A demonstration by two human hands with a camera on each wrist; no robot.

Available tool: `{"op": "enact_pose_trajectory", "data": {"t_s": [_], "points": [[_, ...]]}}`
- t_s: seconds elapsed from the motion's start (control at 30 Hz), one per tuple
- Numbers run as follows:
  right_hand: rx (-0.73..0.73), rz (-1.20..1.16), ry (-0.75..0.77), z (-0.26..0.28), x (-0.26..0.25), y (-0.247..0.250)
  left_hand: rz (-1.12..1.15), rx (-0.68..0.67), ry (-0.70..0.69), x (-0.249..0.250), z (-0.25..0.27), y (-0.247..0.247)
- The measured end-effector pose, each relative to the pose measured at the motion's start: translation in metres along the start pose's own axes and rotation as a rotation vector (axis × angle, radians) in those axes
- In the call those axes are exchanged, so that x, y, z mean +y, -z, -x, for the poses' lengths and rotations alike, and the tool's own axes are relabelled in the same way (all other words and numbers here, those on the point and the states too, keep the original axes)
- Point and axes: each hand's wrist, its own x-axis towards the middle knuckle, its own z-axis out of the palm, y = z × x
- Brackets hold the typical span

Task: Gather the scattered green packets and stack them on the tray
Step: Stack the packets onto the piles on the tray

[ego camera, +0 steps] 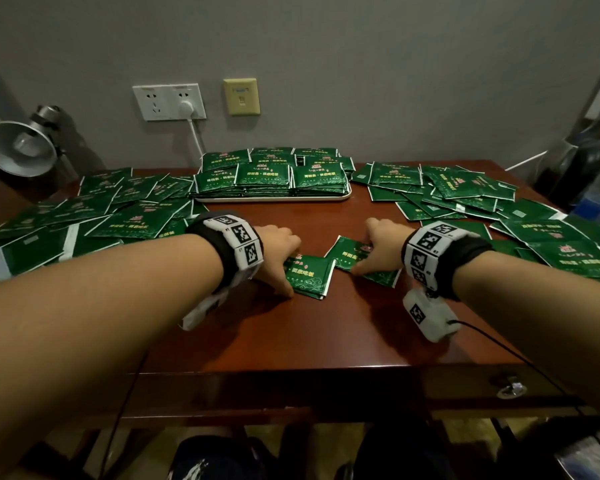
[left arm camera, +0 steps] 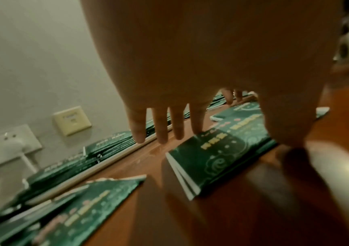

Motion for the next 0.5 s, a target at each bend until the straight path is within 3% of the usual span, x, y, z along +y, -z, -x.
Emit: {"op": "enact_pose_trajectory", "data": {"t_s": [0.1,0.23,0.37,0.5], "points": [[-0.030,0.111,0.067,0.004,-0.002,-0.002,0.168,0.044,-0.042,0.004,-0.001,-0.002],[-0.032,0.110,0.168,0.005,-0.006,0.001,0.208,0.141,-0.085,0.006,-0.004,-0.005],[-0.019,0.139,0.177,0.003,-0.009,0.001,0.094,0.188,-0.120,0.006,-0.004,-0.008],[-0.016,0.194,0.188,0.001,-0.011,0.002,0.006,0.155,-0.067,0.002,-0.001,-0.012]]}}
